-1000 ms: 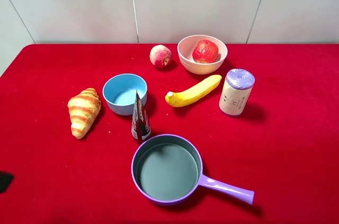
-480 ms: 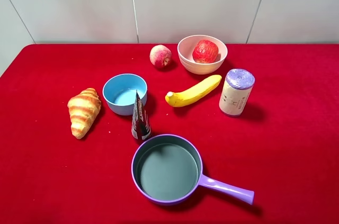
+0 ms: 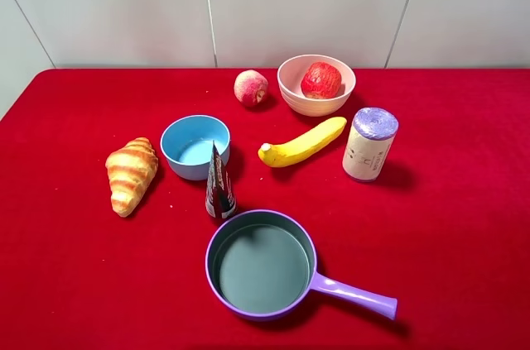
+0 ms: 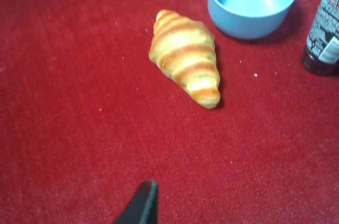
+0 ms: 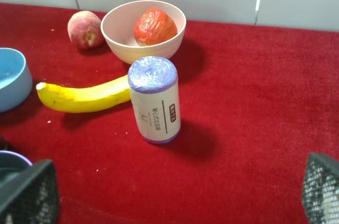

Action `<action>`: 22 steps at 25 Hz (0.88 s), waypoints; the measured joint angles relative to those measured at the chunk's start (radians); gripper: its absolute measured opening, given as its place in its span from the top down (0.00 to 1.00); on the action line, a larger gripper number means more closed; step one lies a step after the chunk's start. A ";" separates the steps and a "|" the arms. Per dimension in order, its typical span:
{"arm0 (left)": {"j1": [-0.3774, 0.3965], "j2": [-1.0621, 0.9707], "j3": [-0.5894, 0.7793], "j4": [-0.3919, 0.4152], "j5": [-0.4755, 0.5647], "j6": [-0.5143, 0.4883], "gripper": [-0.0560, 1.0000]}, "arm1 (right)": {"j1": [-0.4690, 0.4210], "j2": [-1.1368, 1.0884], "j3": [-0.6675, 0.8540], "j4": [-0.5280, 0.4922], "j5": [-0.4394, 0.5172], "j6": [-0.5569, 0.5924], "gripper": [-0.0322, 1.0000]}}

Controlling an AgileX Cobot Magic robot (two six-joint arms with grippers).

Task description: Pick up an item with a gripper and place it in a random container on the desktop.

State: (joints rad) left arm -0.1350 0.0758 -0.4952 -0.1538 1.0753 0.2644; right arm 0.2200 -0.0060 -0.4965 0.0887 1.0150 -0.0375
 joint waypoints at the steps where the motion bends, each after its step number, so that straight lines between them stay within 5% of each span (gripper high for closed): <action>1: 0.000 -0.021 0.000 0.000 0.001 0.001 0.01 | 0.000 0.000 0.000 0.000 0.000 0.000 0.30; 22: 0.004 -0.082 0.000 -0.003 0.005 0.007 0.01 | 0.000 0.000 0.000 0.001 0.000 0.000 0.30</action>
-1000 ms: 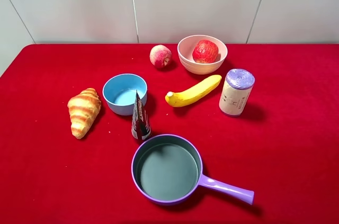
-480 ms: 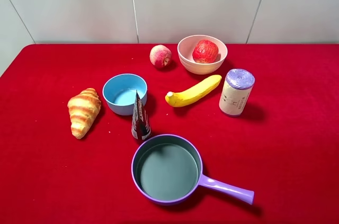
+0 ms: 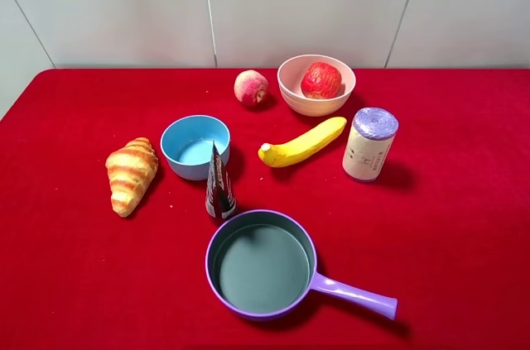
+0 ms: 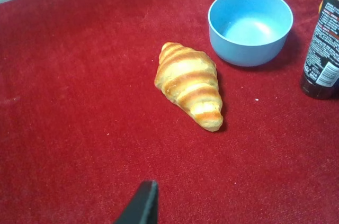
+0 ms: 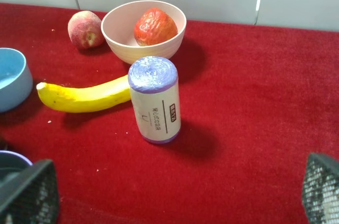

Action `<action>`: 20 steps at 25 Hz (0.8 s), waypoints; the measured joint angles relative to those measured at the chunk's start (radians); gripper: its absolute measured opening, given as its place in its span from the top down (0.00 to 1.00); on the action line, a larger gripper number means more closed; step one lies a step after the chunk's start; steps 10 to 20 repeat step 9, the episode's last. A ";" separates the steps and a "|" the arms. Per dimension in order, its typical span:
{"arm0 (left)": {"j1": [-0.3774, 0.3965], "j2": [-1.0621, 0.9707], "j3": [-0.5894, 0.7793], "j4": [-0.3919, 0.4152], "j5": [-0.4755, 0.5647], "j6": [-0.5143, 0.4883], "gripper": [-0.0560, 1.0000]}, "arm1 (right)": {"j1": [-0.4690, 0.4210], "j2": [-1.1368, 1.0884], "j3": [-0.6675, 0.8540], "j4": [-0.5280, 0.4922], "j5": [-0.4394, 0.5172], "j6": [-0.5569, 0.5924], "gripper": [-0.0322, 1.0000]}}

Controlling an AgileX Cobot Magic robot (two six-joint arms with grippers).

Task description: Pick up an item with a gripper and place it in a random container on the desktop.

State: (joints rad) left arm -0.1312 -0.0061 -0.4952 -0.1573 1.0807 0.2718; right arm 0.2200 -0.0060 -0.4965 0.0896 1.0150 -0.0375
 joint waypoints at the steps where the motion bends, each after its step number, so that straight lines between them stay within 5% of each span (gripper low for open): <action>1: 0.000 0.000 0.000 0.000 0.000 0.000 0.01 | 0.000 0.000 0.000 0.000 0.000 0.000 0.30; 20: 0.000 0.000 0.000 0.000 0.000 0.000 0.01 | 0.000 0.000 0.000 0.000 0.000 0.000 0.30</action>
